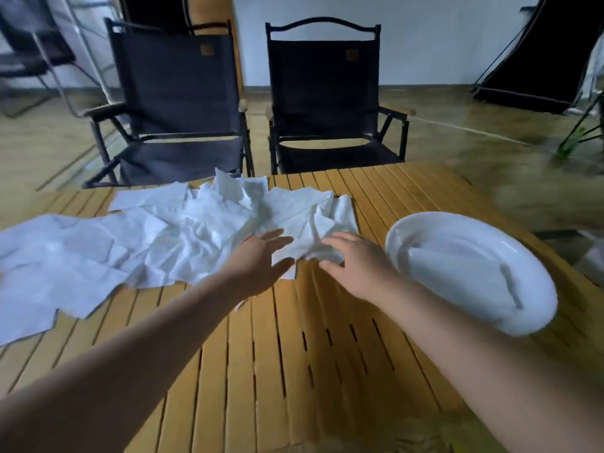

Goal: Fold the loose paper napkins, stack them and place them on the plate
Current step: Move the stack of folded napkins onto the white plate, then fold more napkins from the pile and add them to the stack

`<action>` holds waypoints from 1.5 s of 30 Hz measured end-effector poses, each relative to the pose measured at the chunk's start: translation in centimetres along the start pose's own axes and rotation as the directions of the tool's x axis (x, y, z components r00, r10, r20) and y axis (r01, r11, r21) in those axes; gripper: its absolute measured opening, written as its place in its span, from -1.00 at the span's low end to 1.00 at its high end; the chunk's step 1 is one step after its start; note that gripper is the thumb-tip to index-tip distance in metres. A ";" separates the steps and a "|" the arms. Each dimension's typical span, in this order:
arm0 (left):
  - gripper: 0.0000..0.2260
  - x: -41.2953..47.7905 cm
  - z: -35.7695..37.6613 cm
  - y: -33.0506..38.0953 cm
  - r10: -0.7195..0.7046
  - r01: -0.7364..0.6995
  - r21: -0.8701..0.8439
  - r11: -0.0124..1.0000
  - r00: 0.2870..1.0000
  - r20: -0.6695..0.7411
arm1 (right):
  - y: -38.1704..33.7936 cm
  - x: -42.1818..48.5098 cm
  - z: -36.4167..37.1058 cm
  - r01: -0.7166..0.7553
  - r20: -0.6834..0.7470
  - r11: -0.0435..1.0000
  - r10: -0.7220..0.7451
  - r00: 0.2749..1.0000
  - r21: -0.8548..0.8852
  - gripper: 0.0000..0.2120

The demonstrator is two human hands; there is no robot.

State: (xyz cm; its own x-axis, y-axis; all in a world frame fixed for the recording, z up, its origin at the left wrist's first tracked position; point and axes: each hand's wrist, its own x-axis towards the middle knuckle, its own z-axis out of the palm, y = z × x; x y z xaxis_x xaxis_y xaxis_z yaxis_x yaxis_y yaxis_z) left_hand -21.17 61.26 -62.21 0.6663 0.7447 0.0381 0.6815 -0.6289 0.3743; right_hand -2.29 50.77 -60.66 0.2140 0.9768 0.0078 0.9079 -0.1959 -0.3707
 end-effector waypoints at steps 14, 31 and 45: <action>-0.50 -7.1 -5.6 -15.5 -0.170 0.170 -0.014 0.985 0.976 -0.136 | -15.9 5.9 7.0 0.170 0.067 0.985 -0.167 0.984 -0.042 -0.53; -0.85 -5.1 -3.7 -12.9 -0.157 0.103 -0.201 0.974 0.948 -0.277 | -16.4 6.6 8.8 0.135 -0.071 0.990 -0.133 0.989 0.030 -0.65; -0.47 -8.6 -4.2 -12.1 -0.365 0.232 -0.519 0.823 0.915 -0.169 | -14.9 0.9 5.1 0.023 -0.069 0.908 0.007 0.998 0.419 -0.88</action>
State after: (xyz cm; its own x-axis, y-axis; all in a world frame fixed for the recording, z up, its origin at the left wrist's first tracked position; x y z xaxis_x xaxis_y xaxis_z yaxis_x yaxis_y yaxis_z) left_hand -36.44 63.42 -63.15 0.3099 0.9491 0.0553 0.5578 -0.2286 0.7979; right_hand -17.44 55.03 -59.90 0.2449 0.9671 0.0693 0.6777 -0.1196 -0.7256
